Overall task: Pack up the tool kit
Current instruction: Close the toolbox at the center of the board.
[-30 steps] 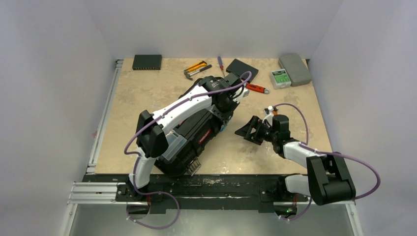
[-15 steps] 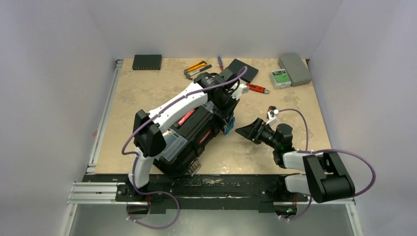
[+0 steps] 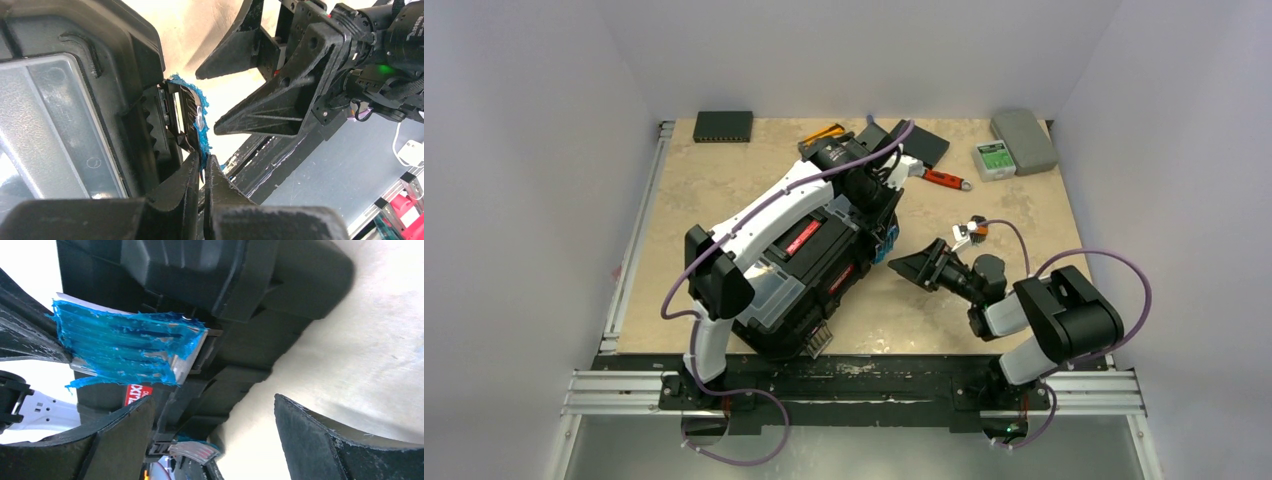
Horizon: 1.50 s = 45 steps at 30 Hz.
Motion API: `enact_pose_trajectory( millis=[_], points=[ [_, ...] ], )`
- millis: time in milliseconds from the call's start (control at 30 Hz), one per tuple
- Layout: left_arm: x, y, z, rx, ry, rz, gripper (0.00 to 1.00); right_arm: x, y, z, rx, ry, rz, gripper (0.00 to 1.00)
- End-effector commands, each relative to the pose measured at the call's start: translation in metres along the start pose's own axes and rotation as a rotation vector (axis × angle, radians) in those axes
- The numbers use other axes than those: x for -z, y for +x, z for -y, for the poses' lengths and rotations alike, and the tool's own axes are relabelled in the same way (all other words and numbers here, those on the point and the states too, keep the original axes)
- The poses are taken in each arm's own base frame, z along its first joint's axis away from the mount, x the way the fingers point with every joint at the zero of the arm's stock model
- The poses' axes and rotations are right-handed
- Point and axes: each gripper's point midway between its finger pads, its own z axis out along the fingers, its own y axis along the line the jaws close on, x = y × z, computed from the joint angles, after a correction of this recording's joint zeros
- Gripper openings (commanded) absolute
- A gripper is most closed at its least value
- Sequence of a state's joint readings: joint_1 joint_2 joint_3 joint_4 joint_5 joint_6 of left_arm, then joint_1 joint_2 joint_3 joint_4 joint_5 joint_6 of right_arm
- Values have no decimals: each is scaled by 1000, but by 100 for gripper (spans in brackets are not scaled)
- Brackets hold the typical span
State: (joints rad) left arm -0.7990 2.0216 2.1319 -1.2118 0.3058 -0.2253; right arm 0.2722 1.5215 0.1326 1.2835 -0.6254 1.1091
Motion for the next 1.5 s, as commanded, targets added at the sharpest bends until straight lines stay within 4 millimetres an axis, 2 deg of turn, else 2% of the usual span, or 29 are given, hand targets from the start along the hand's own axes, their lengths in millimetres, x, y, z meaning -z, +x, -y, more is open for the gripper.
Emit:
enact_pose_trajectory(
  millis=[0, 67, 233, 467, 633, 833, 900, 1033, 1167, 1367, 1467],
  points=[
    [22, -10, 2, -30, -30, 61, 0, -15, -17, -35, 38, -122, 70, 88],
    [24, -11, -2, -31, -56, 66, 4, -19, -19, -41, 34, -137, 81, 89],
    [41, -16, -11, -36, -130, 114, 30, -27, -26, -46, 24, -136, 108, 89],
    [86, -27, -4, -51, -155, 219, 56, -44, -35, -50, 14, -83, 112, 90],
    [129, -29, -9, -54, -220, 309, 62, -49, -37, -43, 2, 25, 105, 90],
    [168, -16, -48, 28, -335, 380, 66, -54, -36, -38, -29, 147, 113, 90],
    [174, -8, -64, 69, -363, 403, 68, -52, -37, -35, -39, 190, 124, 90],
    [176, 15, -99, 144, -415, 414, 68, -49, -35, -27, -60, 258, 133, 90],
    [169, 32, -123, 189, -436, 430, 68, -47, -31, -18, -92, 272, 140, 88],
    [151, 51, -145, 232, -411, 417, 68, -48, -32, -26, -96, 237, 150, 89],
    [150, 52, -151, 258, -397, 439, 69, -51, -32, -33, -86, 237, 149, 89]
  ],
)
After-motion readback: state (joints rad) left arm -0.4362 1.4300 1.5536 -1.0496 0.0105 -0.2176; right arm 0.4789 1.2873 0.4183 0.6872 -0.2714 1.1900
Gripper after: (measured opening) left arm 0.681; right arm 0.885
